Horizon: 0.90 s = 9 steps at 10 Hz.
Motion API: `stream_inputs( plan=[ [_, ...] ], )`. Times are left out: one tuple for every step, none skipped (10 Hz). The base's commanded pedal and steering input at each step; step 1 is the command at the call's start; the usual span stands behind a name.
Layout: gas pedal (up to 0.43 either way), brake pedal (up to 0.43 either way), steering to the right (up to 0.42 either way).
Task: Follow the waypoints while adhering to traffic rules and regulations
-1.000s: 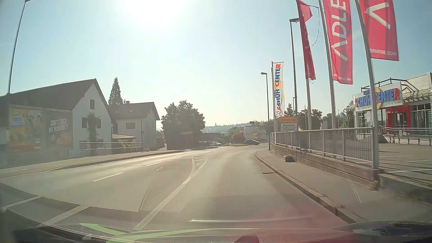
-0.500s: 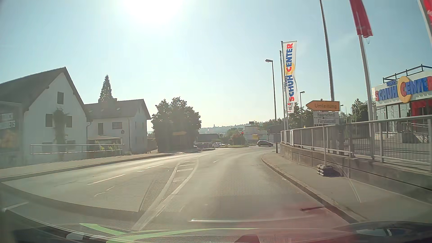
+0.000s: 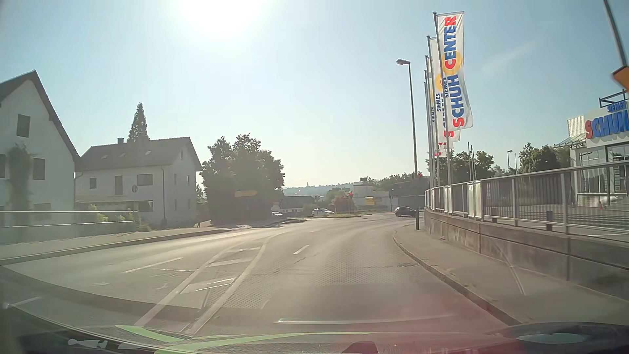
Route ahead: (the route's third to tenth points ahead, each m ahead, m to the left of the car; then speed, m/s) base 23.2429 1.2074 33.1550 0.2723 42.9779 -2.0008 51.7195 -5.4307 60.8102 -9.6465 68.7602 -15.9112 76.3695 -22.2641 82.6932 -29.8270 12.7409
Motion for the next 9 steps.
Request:
stream_inputs(
  plan=[
    [0.0,0.201,0.023],
    [0.0,0.213,0.026],
    [0.0,0.232,0.026],
    [0.0,0.25,0.027],
    [0.0,0.262,0.03],
    [0.0,0.274,0.034],
    [0.0,0.28,0.038],
    [0.0,0.28,0.043],
    [0.0,0.28,0.046]
  ],
)
